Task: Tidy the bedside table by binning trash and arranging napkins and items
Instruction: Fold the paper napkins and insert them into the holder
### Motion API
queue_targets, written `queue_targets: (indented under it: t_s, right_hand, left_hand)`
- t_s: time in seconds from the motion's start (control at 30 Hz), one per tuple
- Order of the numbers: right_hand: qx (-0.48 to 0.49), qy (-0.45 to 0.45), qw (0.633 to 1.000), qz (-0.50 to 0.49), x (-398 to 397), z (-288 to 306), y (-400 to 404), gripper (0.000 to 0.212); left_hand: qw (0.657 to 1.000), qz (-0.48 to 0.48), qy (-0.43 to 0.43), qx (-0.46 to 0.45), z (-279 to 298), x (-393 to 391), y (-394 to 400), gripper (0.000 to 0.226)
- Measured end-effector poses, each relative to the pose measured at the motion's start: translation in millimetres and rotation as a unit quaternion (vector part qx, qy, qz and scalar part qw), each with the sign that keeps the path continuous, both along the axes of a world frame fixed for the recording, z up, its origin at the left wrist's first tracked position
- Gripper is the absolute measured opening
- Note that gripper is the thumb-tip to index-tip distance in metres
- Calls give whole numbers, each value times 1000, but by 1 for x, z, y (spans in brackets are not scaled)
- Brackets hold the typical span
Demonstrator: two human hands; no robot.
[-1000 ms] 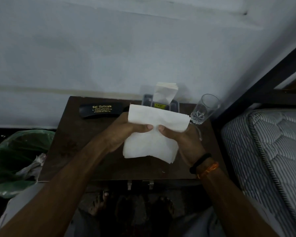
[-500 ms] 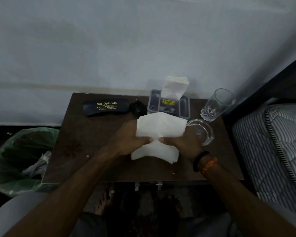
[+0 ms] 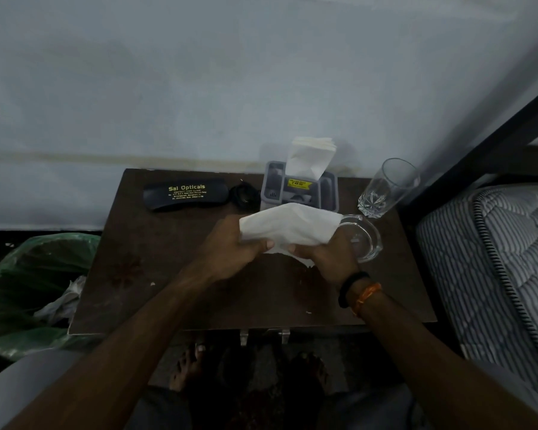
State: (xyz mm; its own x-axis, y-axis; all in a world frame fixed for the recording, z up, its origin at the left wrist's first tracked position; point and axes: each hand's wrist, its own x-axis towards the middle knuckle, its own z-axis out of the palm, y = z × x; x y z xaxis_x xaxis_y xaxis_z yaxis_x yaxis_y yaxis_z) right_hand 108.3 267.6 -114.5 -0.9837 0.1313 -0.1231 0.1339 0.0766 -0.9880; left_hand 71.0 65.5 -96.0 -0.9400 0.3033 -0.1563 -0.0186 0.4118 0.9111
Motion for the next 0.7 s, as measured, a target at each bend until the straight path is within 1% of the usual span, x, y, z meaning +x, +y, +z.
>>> queue_targets:
  t_s: [0.07, 0.13, 0.23, 0.3, 0.37, 0.43, 0.5, 0.57, 0.67, 0.7]
  right_hand:
    - [6, 4, 1000, -4, -1, 0, 0, 55]
    - [9, 19, 1000, -8, -2, 2, -1, 53]
    - [5, 18, 1000, -5, -4, 2, 0, 53]
    - [3, -6, 1000, 1, -3, -1, 1, 52]
    - [2, -27, 1000, 3, 0, -5, 1, 56]
    - [-9, -34, 999, 6, 0, -6, 2, 57]
    - [-19, -41, 999, 6, -3, -2, 3, 50]
    - [-26, -44, 999, 13, -8, 7, 5, 42]
    - [-33, -50, 997, 48, -14, 26, 10, 33]
    - [-39, -51, 996, 59, -15, 30, 12, 31]
  left_hand:
    - [1000, 15, 3, 9, -1, 1, 2, 45]
    - [999, 29, 10, 37, 2, 2, 4, 42]
    - [998, 33, 5, 45, 3, 0, 6, 47]
    - [999, 25, -15, 33, 1, -2, 6, 54]
    - [999, 6, -34, 14, -2, -2, 6, 61]
    - [999, -6, -41, 8, -3, -4, 6, 61]
    - [999, -3, -46, 19, 0, -8, 6, 59]
    - [997, 0, -59, 52, 4, -12, 3, 55]
    - [984, 0, -98, 149, 11, -17, -3, 46]
    - [980, -3, -104, 169, 14, -18, -5, 44]
